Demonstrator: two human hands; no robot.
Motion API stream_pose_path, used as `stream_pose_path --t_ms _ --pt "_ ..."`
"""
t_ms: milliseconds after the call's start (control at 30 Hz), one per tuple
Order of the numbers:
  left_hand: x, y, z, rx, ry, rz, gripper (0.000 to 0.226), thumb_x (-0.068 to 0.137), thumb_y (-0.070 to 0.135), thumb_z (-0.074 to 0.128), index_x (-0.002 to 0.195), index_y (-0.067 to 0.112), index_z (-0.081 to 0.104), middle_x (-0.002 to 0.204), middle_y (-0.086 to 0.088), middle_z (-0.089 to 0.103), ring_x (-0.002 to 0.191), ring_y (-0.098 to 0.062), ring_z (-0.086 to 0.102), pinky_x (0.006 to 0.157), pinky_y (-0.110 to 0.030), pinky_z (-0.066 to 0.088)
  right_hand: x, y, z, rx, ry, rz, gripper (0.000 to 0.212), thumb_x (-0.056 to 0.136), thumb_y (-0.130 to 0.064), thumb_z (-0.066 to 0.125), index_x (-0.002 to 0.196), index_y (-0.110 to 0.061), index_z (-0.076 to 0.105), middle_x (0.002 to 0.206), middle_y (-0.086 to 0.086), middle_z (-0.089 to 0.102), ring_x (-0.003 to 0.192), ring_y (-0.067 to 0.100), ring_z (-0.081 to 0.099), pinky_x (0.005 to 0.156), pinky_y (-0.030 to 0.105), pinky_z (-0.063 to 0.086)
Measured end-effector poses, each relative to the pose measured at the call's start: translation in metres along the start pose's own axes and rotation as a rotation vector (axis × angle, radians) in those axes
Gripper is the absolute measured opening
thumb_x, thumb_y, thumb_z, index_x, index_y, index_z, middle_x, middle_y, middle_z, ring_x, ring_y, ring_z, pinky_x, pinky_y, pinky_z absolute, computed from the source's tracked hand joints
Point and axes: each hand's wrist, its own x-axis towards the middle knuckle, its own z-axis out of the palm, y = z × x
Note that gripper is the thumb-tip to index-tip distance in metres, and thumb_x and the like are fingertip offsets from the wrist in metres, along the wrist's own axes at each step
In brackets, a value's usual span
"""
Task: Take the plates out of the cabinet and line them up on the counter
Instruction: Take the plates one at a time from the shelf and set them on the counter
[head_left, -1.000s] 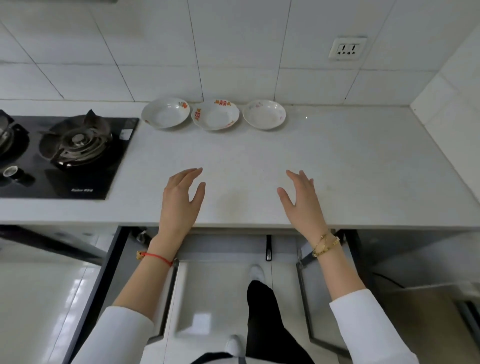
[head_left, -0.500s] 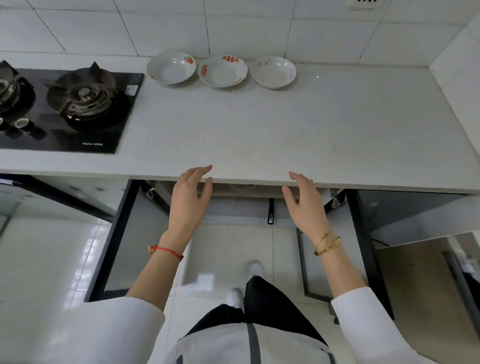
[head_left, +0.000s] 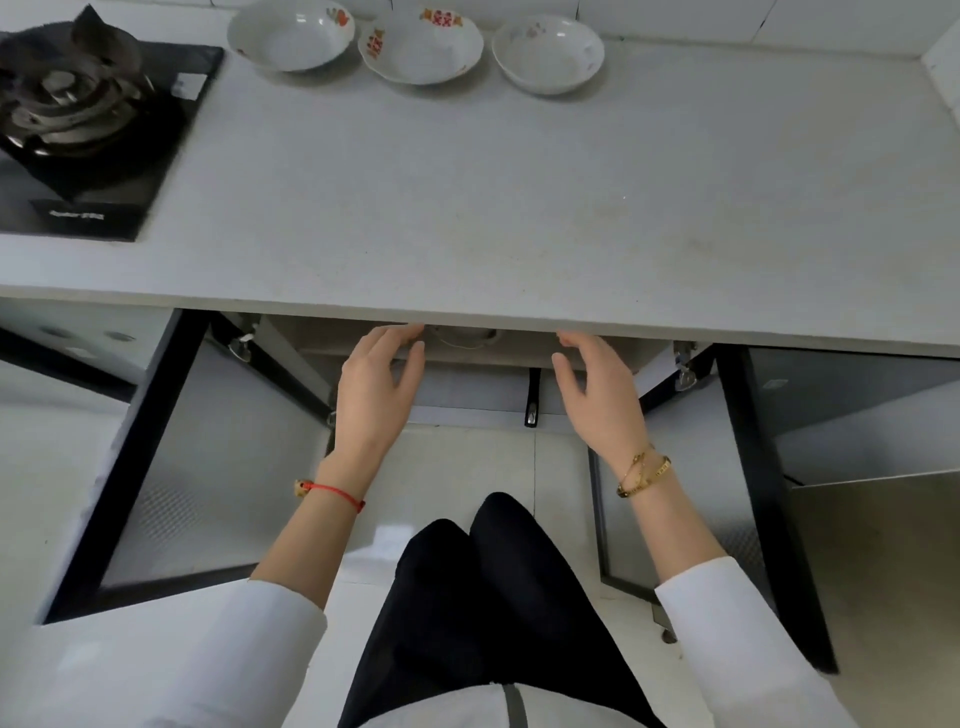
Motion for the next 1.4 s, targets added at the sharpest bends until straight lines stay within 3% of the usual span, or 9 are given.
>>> stream_pose_path --t_ms 133,267,400,500,633,767,967,1067,1400 --pt "-0.014 -0.055 0.042 0.015 0.021 -0.010 0.027 0.097 0.023 0.053 0.120 0.016 0.065 0.115 0.006 0.066 0.108 -0.008 0.060 0.095 -0.023 0.048 -0.001 0.042 0.056 0.001 -0.044 -0.021 0.038 0.099 -0.030 0.044 0.132 -0.014 0.051 0.131 0.001 0.057 0.125 0.015 0.050 0.106 0.028 0.038" --pt "-0.017 -0.112 0.085 0.041 0.036 -0.038 0.027 0.095 0.021 0.055 0.120 0.016 0.065 0.109 0.004 0.067 0.098 -0.005 0.061 0.086 -0.001 0.037 0.009 0.086 0.111 -0.008 -0.059 -0.023 0.040 0.098 -0.030 0.044 0.134 -0.012 0.048 0.134 0.003 0.055 0.126 0.019 0.049 0.108 0.032 0.037" --pt "-0.006 -0.169 0.133 0.033 0.078 -0.052 0.027 0.094 0.018 0.056 0.119 0.015 0.066 0.097 0.002 0.065 0.086 -0.007 0.060 0.077 0.003 0.036 0.031 0.137 0.165 -0.026 -0.060 -0.008 0.042 0.098 -0.028 0.046 0.136 -0.008 0.046 0.135 0.008 0.054 0.127 0.024 0.048 0.109 0.037 0.037" --pt "0.011 -0.211 0.168 0.032 0.115 -0.033 0.027 0.094 0.019 0.055 0.119 0.014 0.066 0.094 0.000 0.064 0.082 -0.009 0.061 0.075 -0.002 0.040 0.053 0.175 0.204 -0.058 -0.046 -0.006 0.044 0.098 -0.030 0.044 0.136 -0.007 0.045 0.136 0.010 0.053 0.127 0.026 0.048 0.107 0.038 0.039" --pt "0.035 -0.256 0.206 0.069 0.165 0.010 0.024 0.092 0.020 0.057 0.110 0.009 0.067 0.093 -0.007 0.065 0.081 -0.018 0.064 0.076 -0.026 0.053 0.081 0.214 0.250 -0.095 -0.017 -0.004 0.046 0.099 -0.033 0.043 0.136 -0.007 0.044 0.135 0.013 0.052 0.126 0.028 0.048 0.105 0.036 0.038" --pt "0.057 -0.286 0.234 0.082 0.185 0.005 0.024 0.091 0.020 0.058 0.106 0.005 0.068 0.095 -0.013 0.067 0.085 -0.026 0.065 0.078 -0.036 0.053 0.103 0.238 0.279 -0.102 0.029 -0.022 0.046 0.099 -0.034 0.043 0.135 -0.004 0.045 0.134 0.018 0.052 0.126 0.032 0.047 0.104 0.037 0.037" --pt "0.093 -0.295 0.255 0.084 0.179 -0.035 0.028 0.087 0.013 0.056 0.110 0.004 0.070 0.100 -0.018 0.072 0.095 -0.033 0.067 0.082 -0.032 0.048 0.147 0.245 0.296 -0.052 0.097 -0.027 0.047 0.097 -0.033 0.045 0.133 -0.002 0.046 0.133 0.021 0.052 0.125 0.035 0.048 0.103 0.040 0.042" --pt "0.116 -0.296 0.263 0.115 0.118 -0.089 0.026 0.090 0.020 0.056 0.106 0.005 0.070 0.104 -0.019 0.071 0.098 -0.036 0.066 0.085 -0.036 0.050 0.173 0.240 0.300 -0.046 0.117 -0.003 0.043 0.097 -0.034 0.045 0.127 -0.003 0.050 0.126 0.022 0.054 0.115 0.037 0.053 0.096 0.039 0.044" --pt "0.161 -0.305 0.284 0.181 -0.005 -0.189 0.030 0.092 0.029 0.058 0.106 0.004 0.068 0.111 -0.020 0.069 0.104 -0.038 0.062 0.081 -0.033 0.046 0.225 0.238 0.315 -0.131 0.017 0.091 0.044 0.096 -0.034 0.044 0.124 -0.001 0.051 0.127 0.021 0.056 0.119 0.037 0.049 0.102 0.043 0.040"
